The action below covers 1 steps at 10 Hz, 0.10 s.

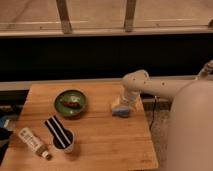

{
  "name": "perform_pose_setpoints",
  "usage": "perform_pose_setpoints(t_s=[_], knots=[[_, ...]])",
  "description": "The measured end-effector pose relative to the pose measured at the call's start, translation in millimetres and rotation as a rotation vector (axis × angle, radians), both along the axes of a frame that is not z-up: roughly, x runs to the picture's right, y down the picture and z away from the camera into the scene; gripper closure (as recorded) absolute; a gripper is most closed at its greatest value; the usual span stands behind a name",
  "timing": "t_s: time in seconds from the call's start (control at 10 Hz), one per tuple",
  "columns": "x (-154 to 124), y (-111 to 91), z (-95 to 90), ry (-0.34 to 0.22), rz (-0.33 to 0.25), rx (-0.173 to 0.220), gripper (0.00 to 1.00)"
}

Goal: Wipe the white sponge on the table

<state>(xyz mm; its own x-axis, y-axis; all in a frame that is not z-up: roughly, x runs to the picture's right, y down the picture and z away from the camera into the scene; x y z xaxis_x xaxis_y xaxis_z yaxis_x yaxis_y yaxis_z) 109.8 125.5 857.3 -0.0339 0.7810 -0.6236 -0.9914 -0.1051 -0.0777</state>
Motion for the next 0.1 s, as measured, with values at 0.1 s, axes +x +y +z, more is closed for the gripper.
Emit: perform_pose_setpoints(t_s=[0.1], knots=[[1.0, -2.3, -4.3, -0.002, 0.003, 0.015, 0.20]])
